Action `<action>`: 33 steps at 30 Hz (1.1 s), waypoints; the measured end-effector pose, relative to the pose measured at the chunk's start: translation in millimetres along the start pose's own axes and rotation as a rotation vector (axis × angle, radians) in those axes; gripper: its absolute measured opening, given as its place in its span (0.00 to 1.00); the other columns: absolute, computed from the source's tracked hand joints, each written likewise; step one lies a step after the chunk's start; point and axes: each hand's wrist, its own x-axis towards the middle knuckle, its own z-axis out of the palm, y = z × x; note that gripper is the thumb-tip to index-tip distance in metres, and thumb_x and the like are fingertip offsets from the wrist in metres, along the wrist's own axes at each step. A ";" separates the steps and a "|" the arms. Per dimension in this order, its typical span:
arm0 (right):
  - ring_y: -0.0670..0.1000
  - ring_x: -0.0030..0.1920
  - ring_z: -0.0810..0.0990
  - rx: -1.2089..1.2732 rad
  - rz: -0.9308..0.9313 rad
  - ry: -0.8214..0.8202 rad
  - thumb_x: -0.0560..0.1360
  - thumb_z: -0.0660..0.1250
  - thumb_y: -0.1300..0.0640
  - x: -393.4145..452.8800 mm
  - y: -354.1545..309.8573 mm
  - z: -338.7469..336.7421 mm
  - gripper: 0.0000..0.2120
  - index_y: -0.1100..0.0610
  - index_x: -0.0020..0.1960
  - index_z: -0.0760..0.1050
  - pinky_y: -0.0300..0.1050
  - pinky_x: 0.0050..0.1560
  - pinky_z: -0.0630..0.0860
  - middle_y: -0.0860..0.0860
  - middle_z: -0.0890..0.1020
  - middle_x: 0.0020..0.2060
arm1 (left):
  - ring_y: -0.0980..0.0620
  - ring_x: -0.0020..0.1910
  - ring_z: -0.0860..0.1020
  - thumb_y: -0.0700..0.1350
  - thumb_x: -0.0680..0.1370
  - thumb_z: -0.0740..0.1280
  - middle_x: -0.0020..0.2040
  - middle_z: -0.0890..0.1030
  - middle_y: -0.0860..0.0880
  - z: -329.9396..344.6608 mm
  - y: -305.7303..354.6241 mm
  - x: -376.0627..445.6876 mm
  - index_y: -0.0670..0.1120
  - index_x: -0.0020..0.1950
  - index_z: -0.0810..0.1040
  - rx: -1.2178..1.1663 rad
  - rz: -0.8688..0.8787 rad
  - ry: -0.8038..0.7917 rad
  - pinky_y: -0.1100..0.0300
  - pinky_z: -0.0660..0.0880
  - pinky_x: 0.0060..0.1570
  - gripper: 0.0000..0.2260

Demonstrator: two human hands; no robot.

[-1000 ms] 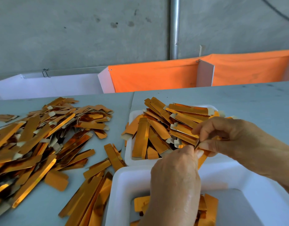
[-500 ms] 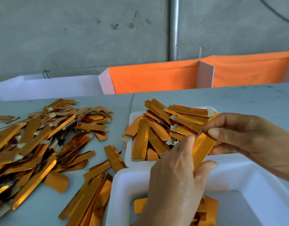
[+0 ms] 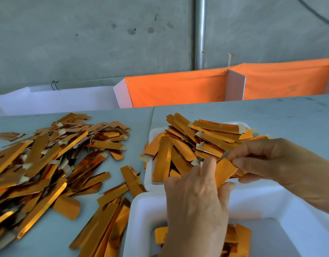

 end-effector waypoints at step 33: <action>0.51 0.44 0.83 0.190 -0.128 -0.105 0.59 0.77 0.36 -9.2 -9.1 -12.6 0.26 0.52 0.48 0.81 0.39 0.42 0.79 0.54 0.84 0.41 | 0.66 0.51 0.75 0.59 0.73 0.67 0.48 0.78 0.65 -17.5 5.5 6.4 0.69 0.47 0.74 -0.666 -0.047 0.043 0.74 0.71 0.48 0.05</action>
